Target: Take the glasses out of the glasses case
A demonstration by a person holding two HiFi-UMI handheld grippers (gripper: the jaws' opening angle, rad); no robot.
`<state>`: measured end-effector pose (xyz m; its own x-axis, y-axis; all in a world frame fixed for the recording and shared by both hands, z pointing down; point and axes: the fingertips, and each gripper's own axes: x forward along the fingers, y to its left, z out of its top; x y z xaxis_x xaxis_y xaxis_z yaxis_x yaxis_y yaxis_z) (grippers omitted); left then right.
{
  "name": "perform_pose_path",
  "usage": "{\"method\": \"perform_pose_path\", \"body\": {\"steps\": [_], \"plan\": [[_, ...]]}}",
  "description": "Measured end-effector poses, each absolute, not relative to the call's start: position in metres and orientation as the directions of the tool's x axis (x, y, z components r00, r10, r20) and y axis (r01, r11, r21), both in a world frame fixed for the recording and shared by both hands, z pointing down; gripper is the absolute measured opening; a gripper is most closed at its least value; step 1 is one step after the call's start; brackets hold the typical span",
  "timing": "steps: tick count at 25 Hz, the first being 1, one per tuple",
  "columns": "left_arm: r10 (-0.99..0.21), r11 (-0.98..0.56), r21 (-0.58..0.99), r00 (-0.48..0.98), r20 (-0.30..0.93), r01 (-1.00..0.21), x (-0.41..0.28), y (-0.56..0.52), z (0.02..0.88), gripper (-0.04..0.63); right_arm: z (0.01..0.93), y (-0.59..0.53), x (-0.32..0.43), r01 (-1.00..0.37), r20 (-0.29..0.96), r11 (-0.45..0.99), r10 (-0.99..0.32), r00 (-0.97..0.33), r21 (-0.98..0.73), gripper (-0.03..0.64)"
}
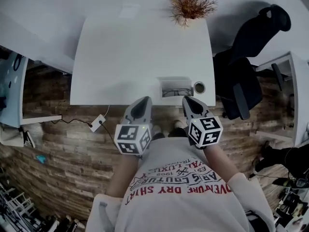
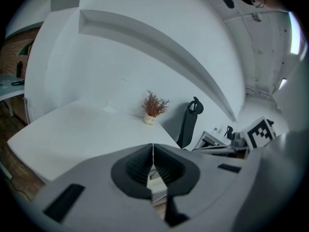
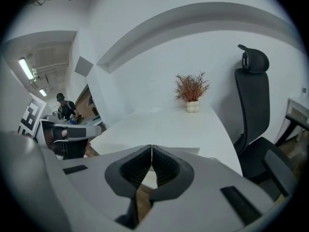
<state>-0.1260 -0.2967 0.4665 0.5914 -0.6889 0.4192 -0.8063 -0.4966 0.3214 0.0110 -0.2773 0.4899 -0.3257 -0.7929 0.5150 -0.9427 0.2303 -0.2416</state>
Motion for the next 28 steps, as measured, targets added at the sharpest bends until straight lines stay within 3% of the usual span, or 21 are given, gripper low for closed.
{"method": "perform_pose_path", "body": {"steps": [12, 15, 28], "plan": [[-0.709, -0.377, 0.381, 0.528, 0.468, -0.844, -0.127, -0.32, 0.498, 0.008, 0.547, -0.311, -0.014, -0.859, 0.709, 0.468, -0.532, -0.463, -0.209, 0.018], [-0.716, -0.331, 0.394, 0.5, 0.487, -0.857, -0.125, -0.324, 0.506, 0.008, 0.563, -0.312, -0.014, -0.812, 0.752, 0.551, -0.45, -0.481, -0.19, 0.112], [-0.739, -0.148, 0.418, 0.381, 0.555, -0.896, -0.13, -0.327, 0.532, 0.008, 0.604, -0.318, -0.011, -0.549, 0.871, 0.832, -0.214, -0.442, -0.074, 0.129]]}}
